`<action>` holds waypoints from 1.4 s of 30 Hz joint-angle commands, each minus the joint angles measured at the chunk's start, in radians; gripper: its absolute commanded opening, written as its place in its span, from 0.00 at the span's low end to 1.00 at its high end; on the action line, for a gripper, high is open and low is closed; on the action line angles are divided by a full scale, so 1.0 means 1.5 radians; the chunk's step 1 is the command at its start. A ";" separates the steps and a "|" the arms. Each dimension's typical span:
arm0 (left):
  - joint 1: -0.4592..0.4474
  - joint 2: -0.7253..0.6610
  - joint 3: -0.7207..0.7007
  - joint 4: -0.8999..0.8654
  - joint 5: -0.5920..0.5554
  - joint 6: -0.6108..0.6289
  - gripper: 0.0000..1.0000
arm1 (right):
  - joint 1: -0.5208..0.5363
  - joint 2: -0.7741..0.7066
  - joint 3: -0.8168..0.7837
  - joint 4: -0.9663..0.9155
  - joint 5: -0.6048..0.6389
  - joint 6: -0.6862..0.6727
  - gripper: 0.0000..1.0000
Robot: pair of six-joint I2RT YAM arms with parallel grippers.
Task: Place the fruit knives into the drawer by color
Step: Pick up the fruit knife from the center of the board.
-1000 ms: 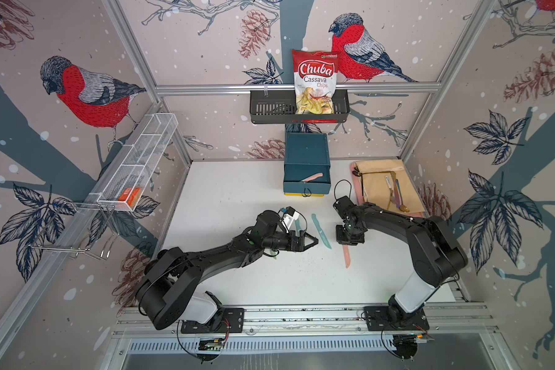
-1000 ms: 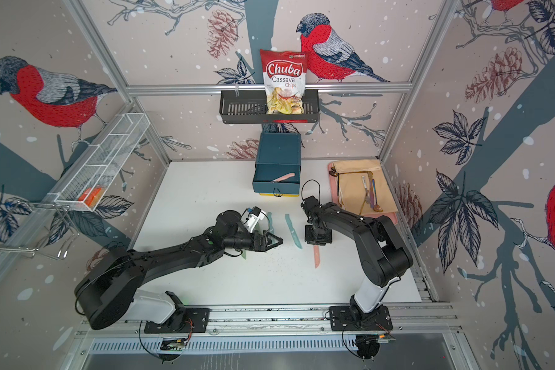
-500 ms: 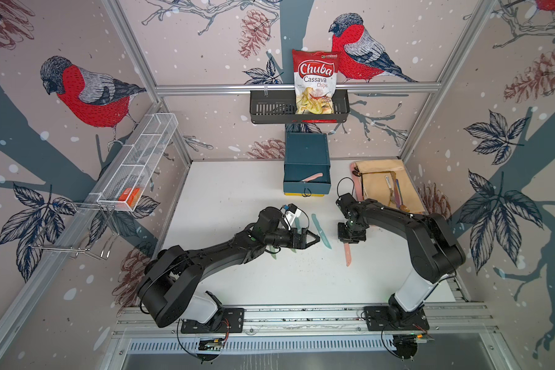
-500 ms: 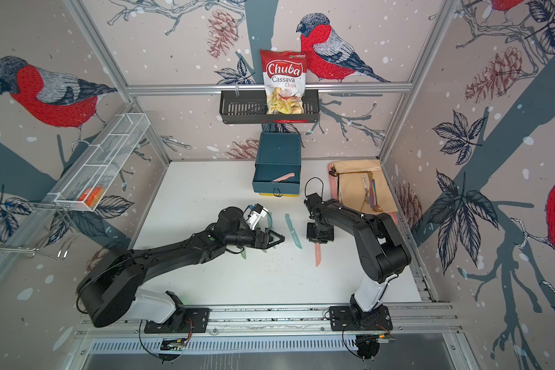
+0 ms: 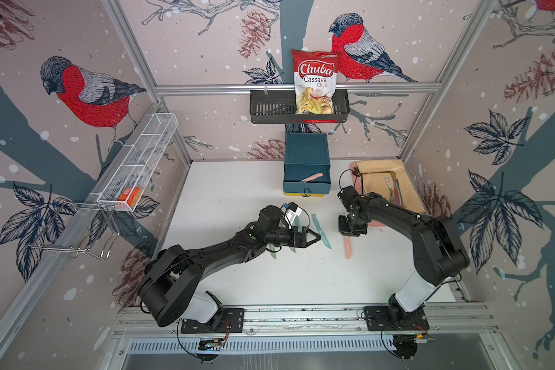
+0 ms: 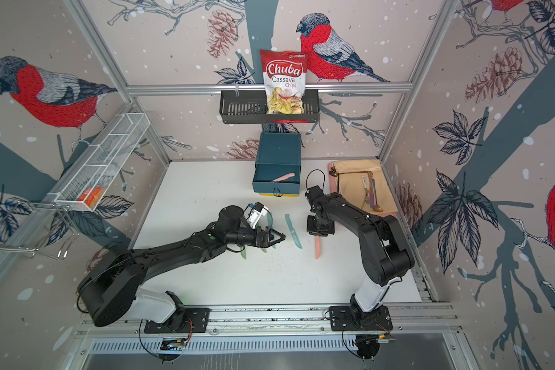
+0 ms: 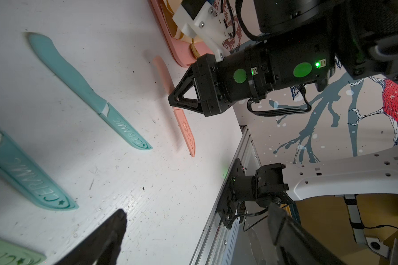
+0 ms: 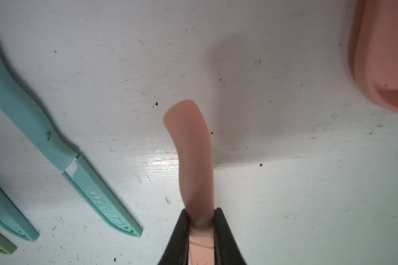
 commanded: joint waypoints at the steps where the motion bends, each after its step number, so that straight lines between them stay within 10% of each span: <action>1: 0.001 0.003 0.009 -0.002 -0.006 0.014 0.97 | -0.001 -0.005 0.007 -0.019 0.008 -0.001 0.00; 23: 0.071 -0.023 0.101 -0.142 0.003 0.106 0.97 | -0.018 -0.053 0.100 -0.106 -0.051 0.218 0.00; 42: 0.087 -0.038 0.130 -0.188 0.000 0.133 0.97 | -0.052 -0.231 0.068 -0.032 -0.117 0.632 0.00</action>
